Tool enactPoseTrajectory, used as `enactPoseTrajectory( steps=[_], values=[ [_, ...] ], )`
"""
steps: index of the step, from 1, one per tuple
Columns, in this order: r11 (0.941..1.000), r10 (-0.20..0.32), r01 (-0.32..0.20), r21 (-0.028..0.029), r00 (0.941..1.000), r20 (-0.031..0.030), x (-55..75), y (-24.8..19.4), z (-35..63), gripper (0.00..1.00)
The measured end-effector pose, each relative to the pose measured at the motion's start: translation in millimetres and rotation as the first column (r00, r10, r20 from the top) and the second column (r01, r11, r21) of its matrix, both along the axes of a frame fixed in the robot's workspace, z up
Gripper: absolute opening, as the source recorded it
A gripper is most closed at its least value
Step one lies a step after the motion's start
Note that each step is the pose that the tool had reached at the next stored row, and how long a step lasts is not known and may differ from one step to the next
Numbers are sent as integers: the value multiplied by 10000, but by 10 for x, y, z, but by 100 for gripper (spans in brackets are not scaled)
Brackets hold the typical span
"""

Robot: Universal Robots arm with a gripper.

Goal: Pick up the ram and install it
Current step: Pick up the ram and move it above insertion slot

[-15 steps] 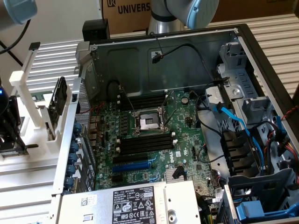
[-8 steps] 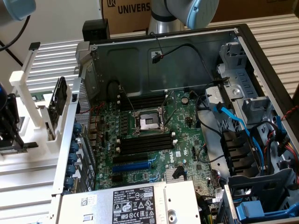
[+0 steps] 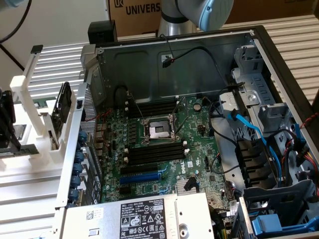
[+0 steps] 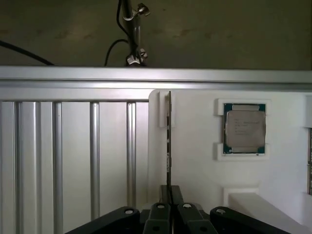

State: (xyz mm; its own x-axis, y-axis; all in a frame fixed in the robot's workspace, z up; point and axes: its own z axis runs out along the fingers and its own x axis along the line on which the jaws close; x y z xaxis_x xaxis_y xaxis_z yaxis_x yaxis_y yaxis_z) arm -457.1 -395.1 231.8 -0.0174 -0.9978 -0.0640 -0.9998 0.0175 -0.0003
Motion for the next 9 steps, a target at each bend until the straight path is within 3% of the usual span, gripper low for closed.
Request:
enactPoseTrajectory(
  steps=[4,5,9],
  values=[
    [10000,-1,1,0,10000,1,-16,1,127,12],
    [10000,0,0,1,10000,1,-29,1,259,12],
    [10000,-1,1,1,10000,1,-35,1,439,12]
  ],
)
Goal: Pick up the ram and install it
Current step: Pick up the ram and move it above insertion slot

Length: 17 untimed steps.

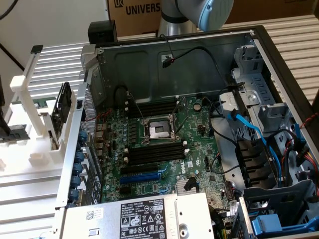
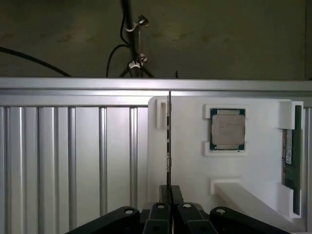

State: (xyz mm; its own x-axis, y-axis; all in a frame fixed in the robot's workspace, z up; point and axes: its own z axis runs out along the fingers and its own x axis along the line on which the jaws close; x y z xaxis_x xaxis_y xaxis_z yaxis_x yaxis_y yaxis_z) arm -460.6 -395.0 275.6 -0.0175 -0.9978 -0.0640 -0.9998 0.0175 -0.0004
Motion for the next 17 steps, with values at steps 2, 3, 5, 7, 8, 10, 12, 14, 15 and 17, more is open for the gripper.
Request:
enactPoseTrajectory(
  steps=[2,3,5,7,8,10,12,14,15,17],
  values=[
    [10000,0,0,-3,10000,-1,0,0,96,12],
    [10000,0,0,-3,10000,-1,0,0,141,12],
    [10000,0,0,-6,10000,0,0,0,230,12],
    [10000,0,0,-13,10000,1,0,0,324,12],
    [10000,0,0,-17,10000,-1,0,0,367,12],
    [10000,0,0,-28,10000,1,1,0,458,12],
    [10000,-1,1,-42,10000,0,13,0,551,12],
    [10000,0,0,-76,10000,-14,128,0,707,12],
    [10000,0,0,-90,10000,-23,163,0,739,12],
    [9999,0,-1,-137,10000,-61,258,-1,838,12]
  ],
)
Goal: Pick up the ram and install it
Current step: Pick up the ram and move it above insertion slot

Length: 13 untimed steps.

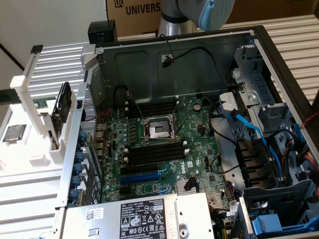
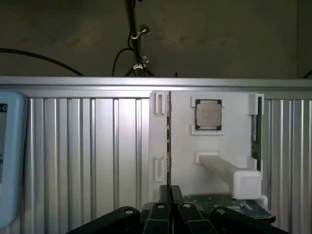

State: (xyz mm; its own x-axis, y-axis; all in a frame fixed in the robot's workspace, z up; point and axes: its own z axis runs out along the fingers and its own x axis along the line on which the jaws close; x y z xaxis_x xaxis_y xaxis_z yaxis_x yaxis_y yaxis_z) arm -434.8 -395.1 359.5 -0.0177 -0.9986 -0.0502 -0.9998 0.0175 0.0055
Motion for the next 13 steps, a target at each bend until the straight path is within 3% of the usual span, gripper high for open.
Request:
enactPoseTrajectory(
  steps=[3,4,5,6,11,13],
  values=[
    [10000,-1,1,-27,10000,-83,150,0,234,12],
    [10000,-2,1,-35,10000,-89,156,2,251,12],
    [10000,-2,2,-82,10000,-88,156,11,252,12],
    [9999,5,-6,-169,10000,-91,165,24,258,12],
    [9998,62,-63,-188,9999,-92,233,25,263,12],
    [9998,61,-63,-202,9999,-91,399,25,271,12]
  ],
)
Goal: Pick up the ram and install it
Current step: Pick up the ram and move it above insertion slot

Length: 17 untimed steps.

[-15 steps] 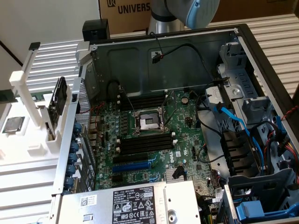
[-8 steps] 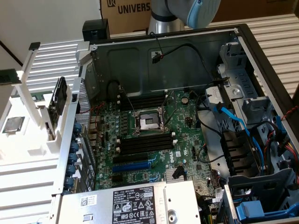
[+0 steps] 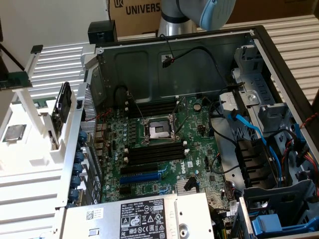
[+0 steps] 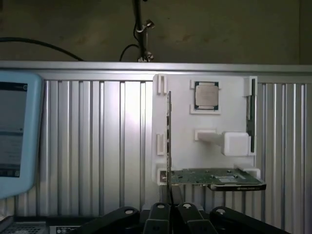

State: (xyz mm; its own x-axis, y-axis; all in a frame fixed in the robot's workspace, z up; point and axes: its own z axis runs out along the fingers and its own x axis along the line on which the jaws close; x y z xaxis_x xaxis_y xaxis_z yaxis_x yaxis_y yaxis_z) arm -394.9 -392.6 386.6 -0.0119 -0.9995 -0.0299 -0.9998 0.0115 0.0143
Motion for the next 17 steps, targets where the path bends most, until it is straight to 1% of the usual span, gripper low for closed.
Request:
enactPoseTrajectory(
  steps=[7,8,10,12,15,16,17],
  values=[
    [10000,-1,1,0,10000,-1,298,0,36,12],
    [10000,-1,1,-1,10000,4,365,1,49,12],
    [10000,-1,1,0,10000,16,427,1,61,12],
    [10000,-1,1,0,10000,48,551,1,89,12],
    [10000,0,0,13,10000,90,633,1,121,12],
    [10000,-1,1,22,9999,111,694,1,145,12],
    [10000,-1,0,32,9999,125,854,1,186,12]
  ],
)
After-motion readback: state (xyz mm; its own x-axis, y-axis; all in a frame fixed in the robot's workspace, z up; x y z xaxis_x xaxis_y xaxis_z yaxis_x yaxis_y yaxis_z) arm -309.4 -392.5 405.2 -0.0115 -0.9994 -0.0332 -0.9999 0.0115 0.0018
